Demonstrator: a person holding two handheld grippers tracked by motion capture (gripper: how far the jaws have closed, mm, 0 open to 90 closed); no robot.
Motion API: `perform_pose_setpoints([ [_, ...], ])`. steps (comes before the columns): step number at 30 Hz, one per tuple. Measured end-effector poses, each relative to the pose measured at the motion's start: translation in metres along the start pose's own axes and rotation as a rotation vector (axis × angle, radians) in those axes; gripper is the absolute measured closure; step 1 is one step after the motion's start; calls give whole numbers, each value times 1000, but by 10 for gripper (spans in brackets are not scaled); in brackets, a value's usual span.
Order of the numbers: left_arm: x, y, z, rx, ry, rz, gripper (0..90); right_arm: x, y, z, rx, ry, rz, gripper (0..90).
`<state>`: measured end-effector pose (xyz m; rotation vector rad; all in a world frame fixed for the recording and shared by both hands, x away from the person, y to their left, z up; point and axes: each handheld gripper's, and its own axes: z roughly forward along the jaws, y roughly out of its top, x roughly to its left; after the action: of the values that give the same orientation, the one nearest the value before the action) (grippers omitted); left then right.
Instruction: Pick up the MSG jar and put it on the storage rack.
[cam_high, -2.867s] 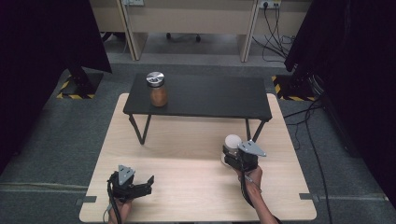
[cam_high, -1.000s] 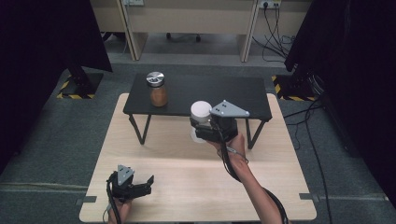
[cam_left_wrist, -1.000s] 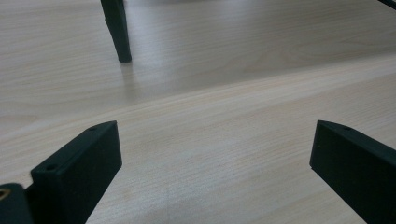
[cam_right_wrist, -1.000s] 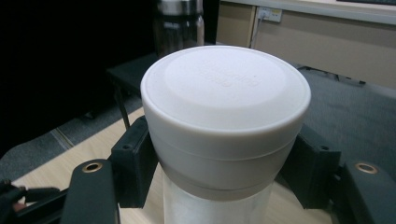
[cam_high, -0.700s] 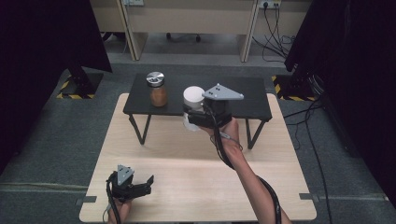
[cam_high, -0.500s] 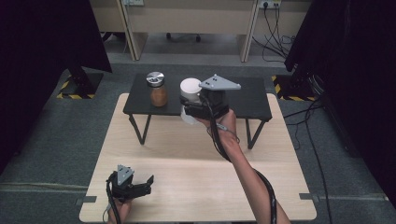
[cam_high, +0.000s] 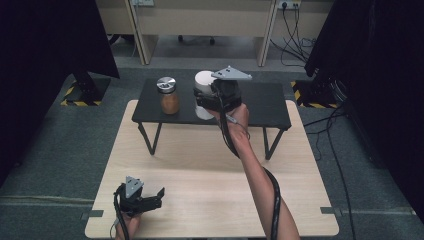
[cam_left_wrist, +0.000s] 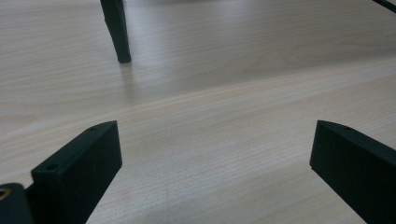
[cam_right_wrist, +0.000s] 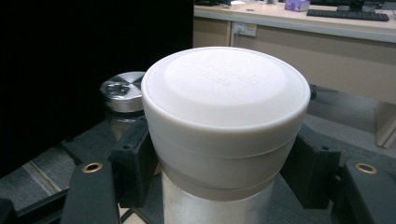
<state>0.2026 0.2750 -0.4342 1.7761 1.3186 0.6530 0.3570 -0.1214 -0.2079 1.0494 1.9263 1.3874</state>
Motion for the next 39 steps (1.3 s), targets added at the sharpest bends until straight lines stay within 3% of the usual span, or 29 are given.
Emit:
perform_pose_setpoints([
  [10, 1, 0, -1, -3, -3, -4, 15, 4, 0, 17, 14, -10, -2, 349],
  [39, 1, 0, -1, -2, -4, 1, 14, 7, -2, 25, 14, -31, -2, 348],
])
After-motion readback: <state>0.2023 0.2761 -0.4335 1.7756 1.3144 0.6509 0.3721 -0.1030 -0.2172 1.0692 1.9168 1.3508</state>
